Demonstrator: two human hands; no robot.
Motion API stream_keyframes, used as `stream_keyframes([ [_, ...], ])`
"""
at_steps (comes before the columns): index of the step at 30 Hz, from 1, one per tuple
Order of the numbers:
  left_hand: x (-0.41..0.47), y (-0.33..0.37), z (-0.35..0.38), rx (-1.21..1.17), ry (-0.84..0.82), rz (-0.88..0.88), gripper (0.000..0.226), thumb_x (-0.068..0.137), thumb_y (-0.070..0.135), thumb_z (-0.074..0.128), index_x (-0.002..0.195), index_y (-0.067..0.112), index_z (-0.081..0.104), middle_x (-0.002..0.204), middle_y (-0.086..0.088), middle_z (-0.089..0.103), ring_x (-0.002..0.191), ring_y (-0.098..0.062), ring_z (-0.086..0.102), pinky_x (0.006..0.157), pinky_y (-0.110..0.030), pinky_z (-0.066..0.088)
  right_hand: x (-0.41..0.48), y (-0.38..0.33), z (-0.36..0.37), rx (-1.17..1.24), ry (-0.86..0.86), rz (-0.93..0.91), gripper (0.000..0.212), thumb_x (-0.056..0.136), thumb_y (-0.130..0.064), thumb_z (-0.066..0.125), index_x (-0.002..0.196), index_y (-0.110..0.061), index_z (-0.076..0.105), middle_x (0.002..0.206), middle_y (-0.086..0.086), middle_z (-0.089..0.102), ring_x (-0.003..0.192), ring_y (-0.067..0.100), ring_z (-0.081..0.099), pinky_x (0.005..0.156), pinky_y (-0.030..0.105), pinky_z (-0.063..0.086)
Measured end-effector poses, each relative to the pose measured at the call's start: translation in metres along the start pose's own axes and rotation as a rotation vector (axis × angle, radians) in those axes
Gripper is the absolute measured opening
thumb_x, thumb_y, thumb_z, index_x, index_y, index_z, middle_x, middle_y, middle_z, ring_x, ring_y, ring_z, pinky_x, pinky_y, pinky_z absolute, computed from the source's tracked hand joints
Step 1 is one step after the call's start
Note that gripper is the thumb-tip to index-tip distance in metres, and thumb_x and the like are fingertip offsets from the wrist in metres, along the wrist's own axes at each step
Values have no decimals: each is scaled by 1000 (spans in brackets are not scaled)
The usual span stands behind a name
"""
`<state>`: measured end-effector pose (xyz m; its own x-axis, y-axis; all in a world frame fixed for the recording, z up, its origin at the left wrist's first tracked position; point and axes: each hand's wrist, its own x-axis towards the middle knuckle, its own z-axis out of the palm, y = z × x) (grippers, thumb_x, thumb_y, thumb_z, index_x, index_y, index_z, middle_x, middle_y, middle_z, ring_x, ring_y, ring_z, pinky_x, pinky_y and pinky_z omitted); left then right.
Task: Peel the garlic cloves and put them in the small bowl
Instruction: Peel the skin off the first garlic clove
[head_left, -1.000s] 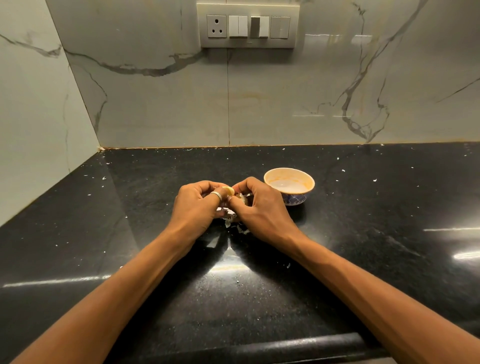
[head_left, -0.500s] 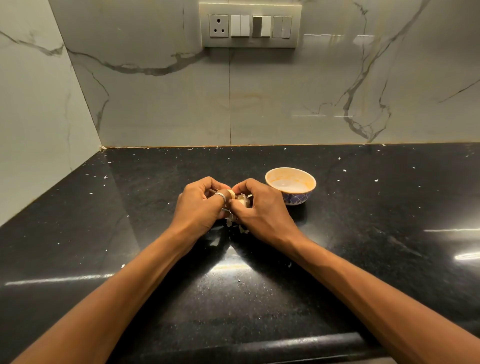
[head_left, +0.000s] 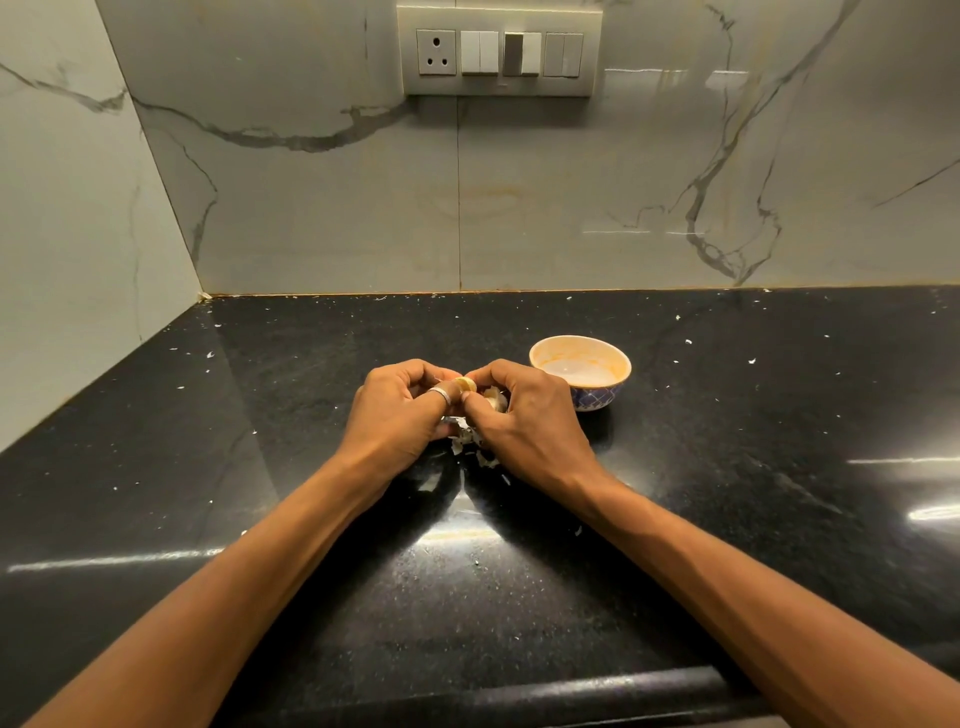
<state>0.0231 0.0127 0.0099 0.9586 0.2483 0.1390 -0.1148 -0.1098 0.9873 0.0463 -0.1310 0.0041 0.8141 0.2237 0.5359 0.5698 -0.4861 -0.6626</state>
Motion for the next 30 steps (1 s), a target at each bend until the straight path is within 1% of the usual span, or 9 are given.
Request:
stream_keyframes([
  [2, 1, -1, -1, 7, 1, 0, 3, 89, 10, 72, 90, 8, 74, 86, -8, 77, 85, -19, 76, 69, -30, 60, 0, 0, -1, 15, -13, 16, 13, 92, -25, 67, 95, -16, 76, 77, -9, 66, 66, 3, 58, 61, 18, 46],
  [6, 3, 0, 1, 14, -9, -12, 5, 88, 6, 71, 83, 8, 72, 86, -12, 76, 88, -27, 75, 76, -40, 63, 0, 0, 0, 5, 0, 24, 14, 90, -26, 69, 93, -15, 76, 72, -13, 61, 61, -1, 53, 56, 11, 37],
  [10, 7, -3, 4, 13, -3, -16, 10, 88, 7, 72, 79, 9, 71, 86, -15, 76, 89, -35, 74, 80, -50, 62, 0, -1, 2, -18, 38, 12, 18, 91, -28, 69, 94, -12, 76, 82, -2, 71, 70, 6, 62, 62, 21, 49],
  [12, 8, -4, 5, 27, 4, -16, 8, 88, 9, 73, 80, 11, 73, 85, -13, 76, 88, -31, 75, 80, -47, 62, 1, 0, 3, -29, 31, 35, 18, 92, -28, 67, 95, -12, 76, 86, 1, 73, 74, 12, 65, 66, 29, 52],
  [17, 7, -6, 5, 84, 39, -7, 5, 88, 14, 75, 86, 17, 76, 85, -3, 77, 86, -17, 75, 77, -35, 63, 4, 4, 2, -3, -30, 123, 17, 94, -25, 63, 97, -16, 77, 85, -3, 73, 75, 8, 63, 67, 21, 47],
  [20, 4, -5, 3, 122, 26, 36, 10, 89, 9, 73, 92, 18, 76, 88, -2, 76, 84, -14, 75, 71, -29, 62, 7, 6, 3, 69, -62, 190, 18, 96, -27, 63, 97, -18, 78, 80, -4, 74, 72, 12, 68, 72, 33, 58],
  [23, 3, -5, 2, 167, 44, 76, 15, 89, 5, 72, 94, 20, 75, 89, -1, 75, 84, -12, 74, 62, -22, 58, 8, 6, 1, 160, -86, 262, 15, 96, -26, 64, 95, -19, 78, 73, 1, 75, 63, 13, 69, 69, 40, 62],
  [27, 4, -6, -1, 209, 13, 117, 18, 86, 14, 75, 101, 26, 77, 90, 9, 77, 88, -7, 72, 80, -31, 60, 7, 2, -4, 325, -112, 346, 8, 94, -24, 70, 91, -17, 74, 74, 7, 75, 66, 18, 72, 60, 30, 59],
  [30, 1, -5, -1, 176, -2, 117, 14, 85, 23, 80, 99, 24, 79, 87, 7, 77, 85, -12, 74, 82, -37, 62, 7, 1, -5, 363, -113, 363, 7, 92, -21, 72, 92, -14, 71, 75, 7, 76, 73, 23, 75, 59, 27, 56],
])
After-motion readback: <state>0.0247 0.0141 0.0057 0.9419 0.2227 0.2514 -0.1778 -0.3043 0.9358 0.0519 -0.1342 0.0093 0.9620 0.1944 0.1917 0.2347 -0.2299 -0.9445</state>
